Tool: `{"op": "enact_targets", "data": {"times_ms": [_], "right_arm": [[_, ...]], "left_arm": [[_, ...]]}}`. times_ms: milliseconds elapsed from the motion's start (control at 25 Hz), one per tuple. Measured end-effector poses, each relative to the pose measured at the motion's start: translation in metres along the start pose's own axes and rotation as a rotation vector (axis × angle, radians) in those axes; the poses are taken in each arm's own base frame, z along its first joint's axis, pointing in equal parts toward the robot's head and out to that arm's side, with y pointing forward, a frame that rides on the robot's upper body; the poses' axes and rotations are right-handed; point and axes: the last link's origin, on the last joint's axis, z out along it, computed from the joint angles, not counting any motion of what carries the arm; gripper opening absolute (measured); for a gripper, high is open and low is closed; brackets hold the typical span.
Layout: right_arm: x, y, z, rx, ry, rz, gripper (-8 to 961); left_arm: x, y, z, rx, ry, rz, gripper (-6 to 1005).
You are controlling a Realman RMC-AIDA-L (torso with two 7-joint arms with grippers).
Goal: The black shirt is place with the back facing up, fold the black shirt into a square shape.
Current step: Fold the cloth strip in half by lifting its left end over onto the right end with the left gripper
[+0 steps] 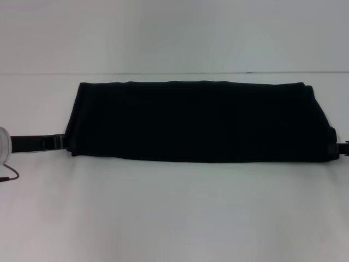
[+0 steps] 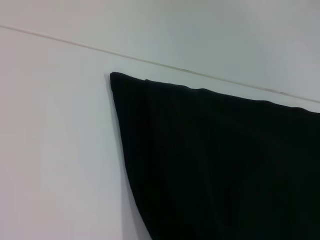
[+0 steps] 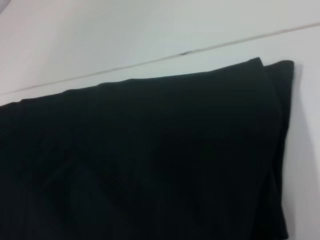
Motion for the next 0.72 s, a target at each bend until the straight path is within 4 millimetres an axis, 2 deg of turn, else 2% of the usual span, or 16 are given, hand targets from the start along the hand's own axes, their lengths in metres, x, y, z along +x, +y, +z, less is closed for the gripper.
{"op": "enact_targets", "data": {"times_ms": [160, 360, 720], "right_arm": [[0.002, -0.004, -0.004, 0.007, -0.020, 0.017, 171], [0.006, -0.010, -0.007, 0.021, -0.027, 0.032, 14], [0.012, -0.018, -0.015, 0.032, -0.037, 0.045, 14]], "left_arm": [[0.000, 0.000, 0.000, 0.000, -0.001, -0.002, 13], [-0.002, -0.002, -0.001, 0.003, -0.001, -0.009, 19], [-0.007, -0.002, -0.003, -0.013, -0.008, -0.020, 29]]}}
